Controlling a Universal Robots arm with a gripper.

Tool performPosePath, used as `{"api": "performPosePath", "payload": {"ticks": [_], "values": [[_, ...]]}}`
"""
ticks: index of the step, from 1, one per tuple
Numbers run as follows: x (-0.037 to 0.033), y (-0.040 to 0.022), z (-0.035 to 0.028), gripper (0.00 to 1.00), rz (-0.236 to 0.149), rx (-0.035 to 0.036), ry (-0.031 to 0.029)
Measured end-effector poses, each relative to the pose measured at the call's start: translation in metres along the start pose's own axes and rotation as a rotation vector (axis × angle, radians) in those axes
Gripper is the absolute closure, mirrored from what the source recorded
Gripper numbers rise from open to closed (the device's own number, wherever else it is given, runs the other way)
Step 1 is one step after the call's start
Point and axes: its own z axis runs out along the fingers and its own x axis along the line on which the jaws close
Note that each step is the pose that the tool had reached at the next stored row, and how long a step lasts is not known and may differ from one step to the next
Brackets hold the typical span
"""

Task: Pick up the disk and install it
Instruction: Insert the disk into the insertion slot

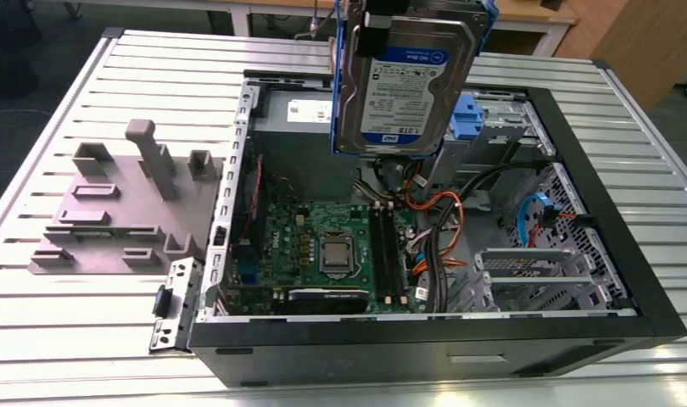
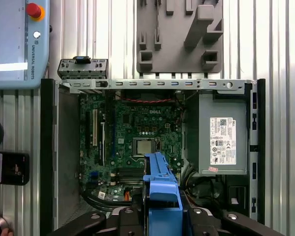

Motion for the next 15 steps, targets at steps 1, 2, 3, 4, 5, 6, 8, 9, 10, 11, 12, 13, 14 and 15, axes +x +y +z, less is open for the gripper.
{"api": "performPosePath", "payload": {"ticks": [1, 2, 3, 4, 5, 6, 8, 9, 10, 11, 12, 13, 14, 15], "values": [[0.0001, 0.0000, 0.0000, 0.64, 0.000, 0.0000, 0.0005], [0.0004, 0.0000, 0.0000, 0.64, 0.000, 0.0000, 0.0010], [0.0005, 0.0000, 0.0000, 0.64, 0.000, 0.0001, 0.0009], [0.0005, 0.0000, 0.0000, 0.64, 0.000, 0.0001, 0.0009], [0.0006, 0.0000, 0.0000, 0.64, 0.000, 0.0000, 0.0009], [0.0008, 0.0000, 0.0000, 0.64, 0.000, 0.0000, 0.0010], [0.0012, 0.0000, 0.0000, 0.64, 0.000, 0.0000, 0.0016], [0.0015, -0.0001, 0.0001, 0.64, 0.000, 0.0001, 0.0019], [0.0020, -0.0001, 0.0000, 0.64, 0.000, 0.0000, 0.0025], [0.0024, -0.0001, 0.0000, 0.64, 0.000, 0.0001, 0.0028], [0.0027, 0.0000, 0.0001, 0.64, 0.000, 0.0001, 0.0032], [0.0030, 0.0000, 0.0001, 0.64, 0.000, 0.0001, 0.0038], [0.0033, -0.0001, 0.0001, 0.64, 0.000, 0.0001, 0.0043], [0.0035, -0.0001, 0.0001, 0.64, 0.000, 0.0001, 0.0047]]}}
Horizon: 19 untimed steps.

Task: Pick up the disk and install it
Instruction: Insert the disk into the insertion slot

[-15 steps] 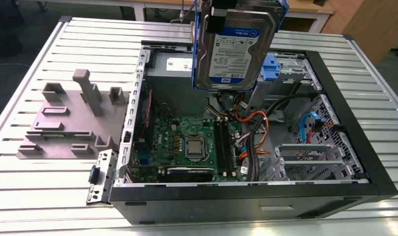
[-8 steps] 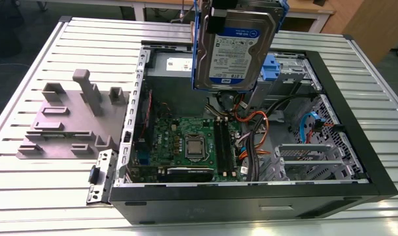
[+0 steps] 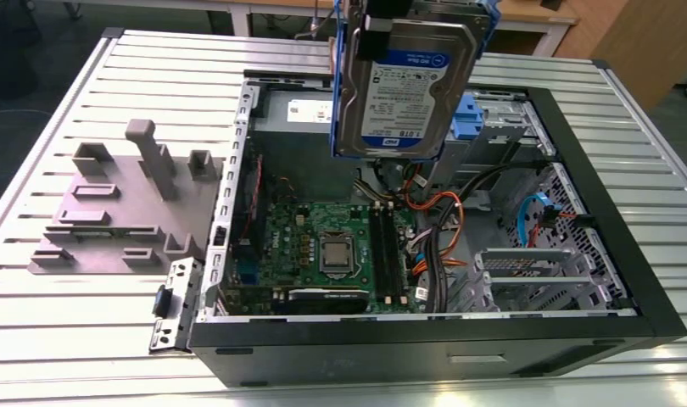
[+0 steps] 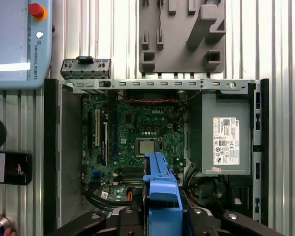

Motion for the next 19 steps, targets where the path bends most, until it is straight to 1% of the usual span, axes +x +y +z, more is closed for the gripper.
{"api": "performPosePath", "payload": {"ticks": [1, 10, 16, 17, 19], "values": [[0.0006, 0.0000, 0.0000, 0.64, 0.000, 0.0001, 0.0010], [0.0013, -0.0001, 0.0001, 0.64, 0.000, 0.0000, 0.0019], [0.0075, -0.0001, 0.0003, 0.64, 0.000, 0.0001, 0.0018], [0.0090, -0.0002, 0.0003, 0.64, 0.000, -0.0001, -0.0014], [0.0120, -0.0002, 0.0004, 0.64, 0.000, -0.0003, -0.0195]]}}
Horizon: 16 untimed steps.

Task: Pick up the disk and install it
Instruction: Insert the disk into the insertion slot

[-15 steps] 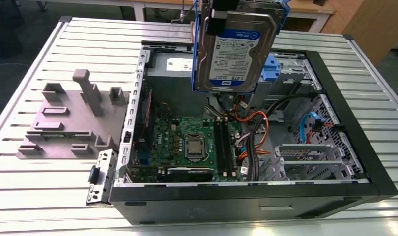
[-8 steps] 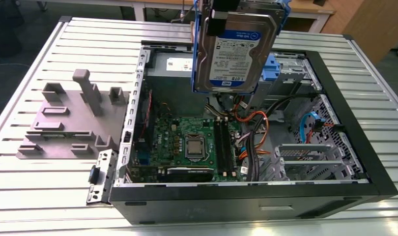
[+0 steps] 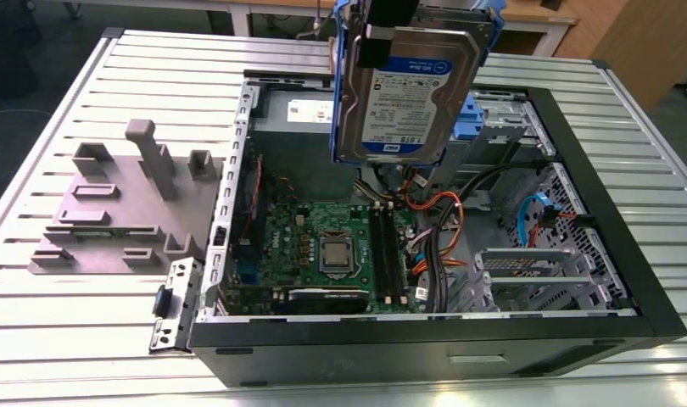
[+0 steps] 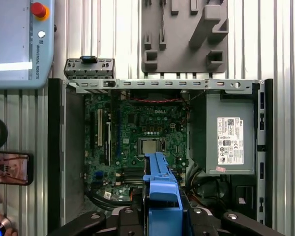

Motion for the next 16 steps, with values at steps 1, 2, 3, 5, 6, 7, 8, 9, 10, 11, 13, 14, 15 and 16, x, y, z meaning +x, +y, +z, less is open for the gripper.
{"api": "performPosePath", "payload": {"ticks": [1, 2, 3, 5, 6, 7, 8, 9, 10, 11, 13, 14, 15, 16], "values": [[0.0014, 0.0000, 0.0000, 0.64, 0.000, 0.0000, -0.0063], [0.0027, -0.0001, 0.0000, 0.64, 0.000, -0.0002, -0.0136], [0.0040, -0.0001, 0.0001, 0.64, 0.000, -0.0004, -0.0199], [0.0068, -0.0001, 0.0000, 0.64, 0.000, -0.0004, -0.0211], [0.0086, -0.0002, 0.0001, 0.64, 0.000, -0.0004, -0.0215], [0.0102, -0.0002, 0.0002, 0.64, 0.000, -0.0003, -0.0217], [0.0118, -0.0002, 0.0002, 0.64, 0.000, -0.0003, -0.0216], [0.0134, -0.0002, 0.0003, 0.64, 0.000, -0.0004, -0.0216], [0.0150, -0.0003, 0.0004, 0.64, 0.000, -0.0004, -0.0216], [0.0167, -0.0003, 0.0006, 0.64, 0.000, -0.0004, -0.0217], [0.0201, -0.0004, 0.0008, 0.64, 0.000, -0.0004, -0.0215], [0.0219, -0.0004, 0.0010, 0.64, 0.000, -0.0004, -0.0216], [0.0234, -0.0004, 0.0011, 0.64, 0.000, -0.0004, -0.0216], [0.0242, -0.0004, 0.0012, 0.64, 0.000, -0.0004, -0.0216]]}}
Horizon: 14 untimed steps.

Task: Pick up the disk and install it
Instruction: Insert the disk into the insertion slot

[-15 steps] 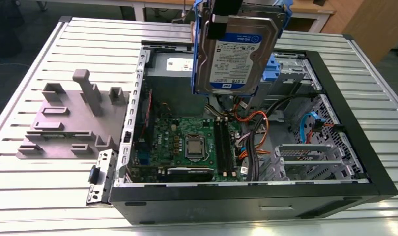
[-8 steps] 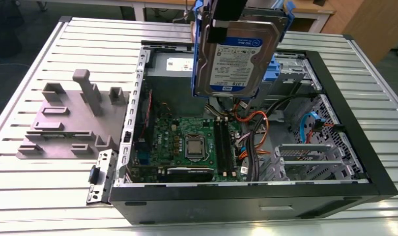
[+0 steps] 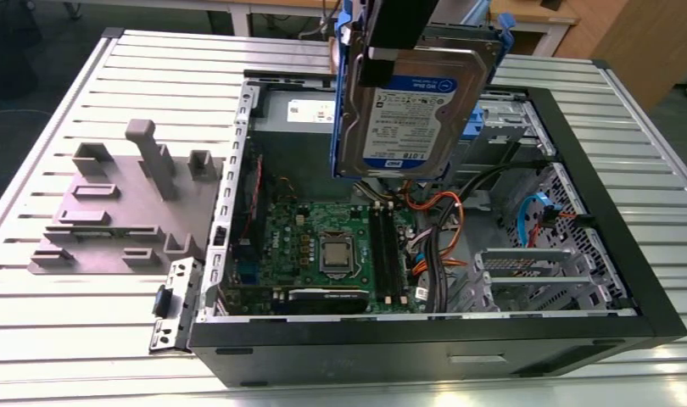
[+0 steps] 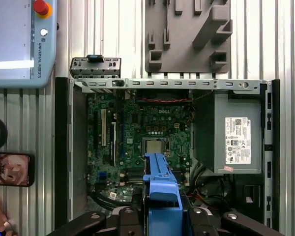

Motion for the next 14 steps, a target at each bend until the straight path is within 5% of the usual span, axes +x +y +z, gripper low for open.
{"api": "performPosePath", "payload": {"ticks": [14], "values": [[0.0005, -0.0009, 0.0001, 0.64, 0.000, 0.0000, 0.0001]]}}
